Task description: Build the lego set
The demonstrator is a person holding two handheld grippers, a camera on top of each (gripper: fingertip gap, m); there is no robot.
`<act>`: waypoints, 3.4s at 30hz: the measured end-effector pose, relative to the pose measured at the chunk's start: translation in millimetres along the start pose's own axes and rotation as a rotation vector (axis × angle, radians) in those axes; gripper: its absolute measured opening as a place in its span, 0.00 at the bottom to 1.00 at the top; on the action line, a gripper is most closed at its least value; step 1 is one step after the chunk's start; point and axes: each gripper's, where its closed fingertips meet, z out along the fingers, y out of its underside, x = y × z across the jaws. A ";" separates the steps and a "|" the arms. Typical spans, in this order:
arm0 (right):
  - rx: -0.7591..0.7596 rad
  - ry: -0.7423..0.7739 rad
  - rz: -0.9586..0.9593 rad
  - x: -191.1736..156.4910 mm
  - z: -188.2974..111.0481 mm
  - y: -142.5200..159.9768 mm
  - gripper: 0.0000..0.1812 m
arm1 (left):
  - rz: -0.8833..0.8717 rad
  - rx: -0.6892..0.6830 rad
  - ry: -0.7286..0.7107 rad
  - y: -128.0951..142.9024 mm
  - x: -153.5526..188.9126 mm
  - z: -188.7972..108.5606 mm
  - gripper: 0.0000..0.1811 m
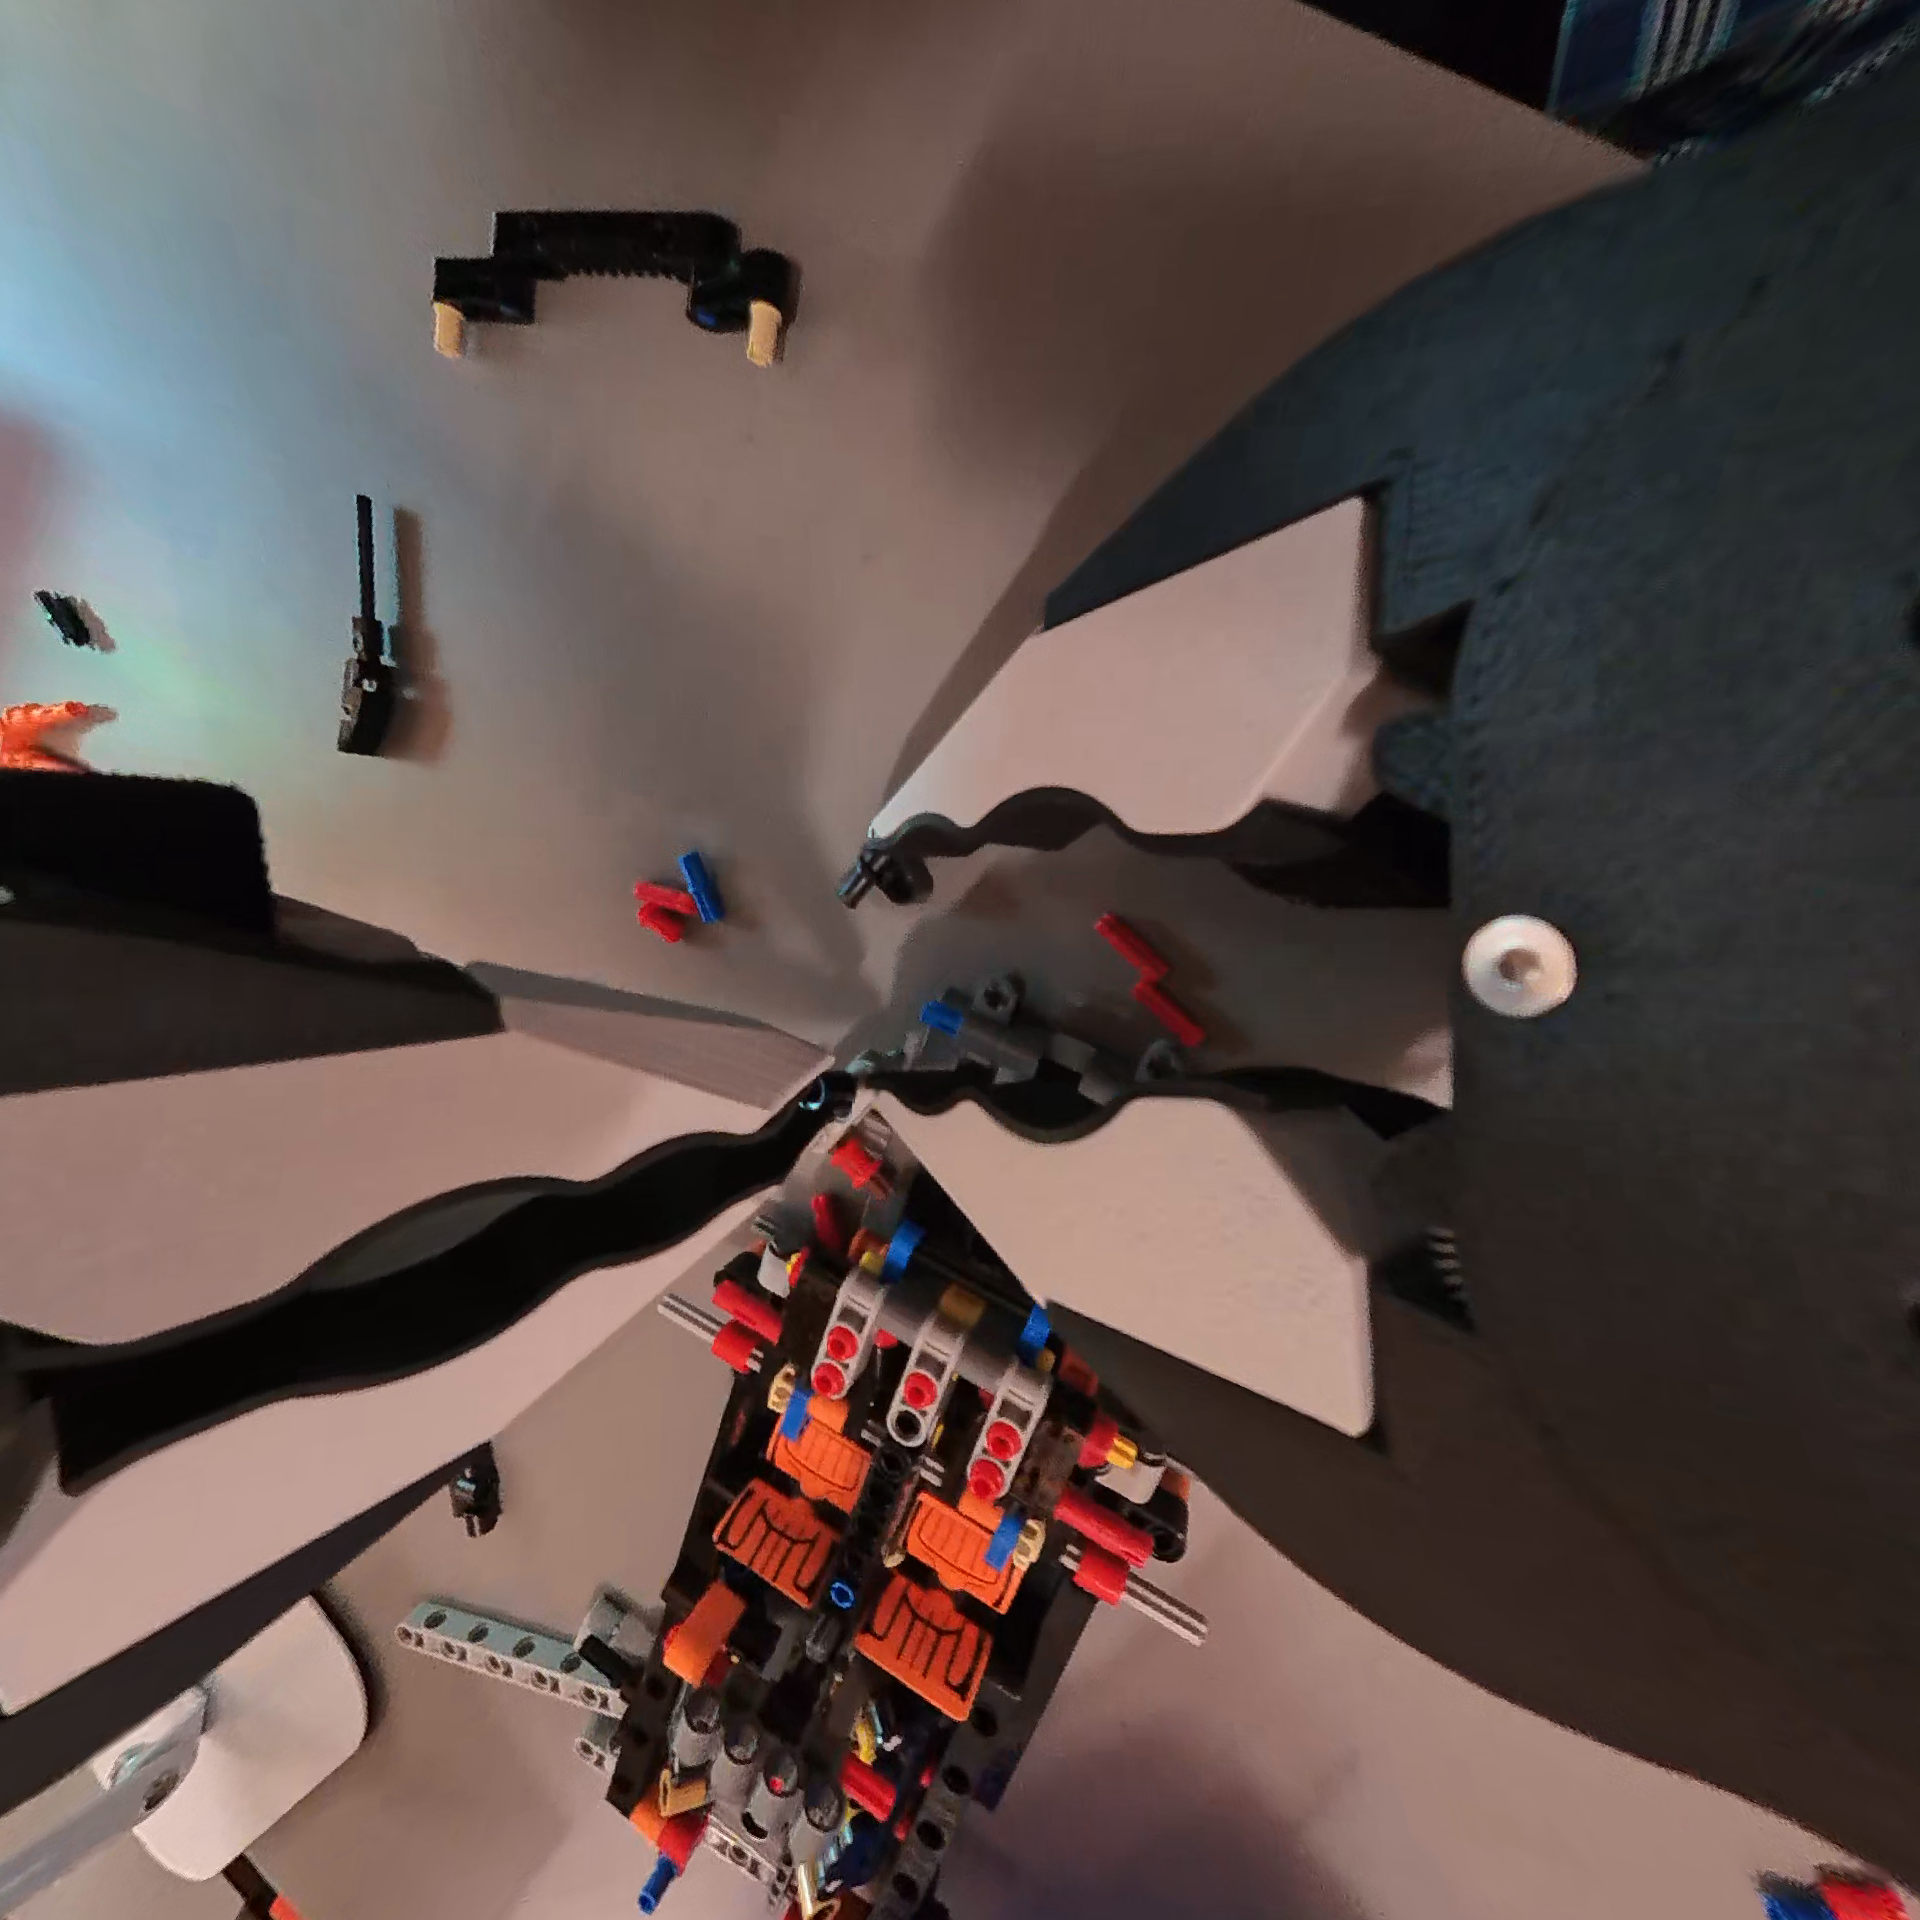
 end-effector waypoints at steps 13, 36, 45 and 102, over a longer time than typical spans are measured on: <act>-0.042 0.004 0.006 -0.3 -1.3 6.3 0.03 | 0.092 -0.035 0.012 -0.1 8.8 9.9 0.22; -0.227 -0.035 0.017 -0.1 -0.7 5.8 0.02 | 0.059 -0.013 0.018 0.0 0.1 5.1 0.22; -0.307 -0.047 -0.006 0.2 0.6 5.5 0.02 | 0.075 -0.019 0.006 0.7 -1.7 6.2 0.20; 0.457 0.148 0.263 -62.4 -70.4 97.7 0.06 | 0.167 -0.224 0.037 9.4 -15.2 -12.3 0.09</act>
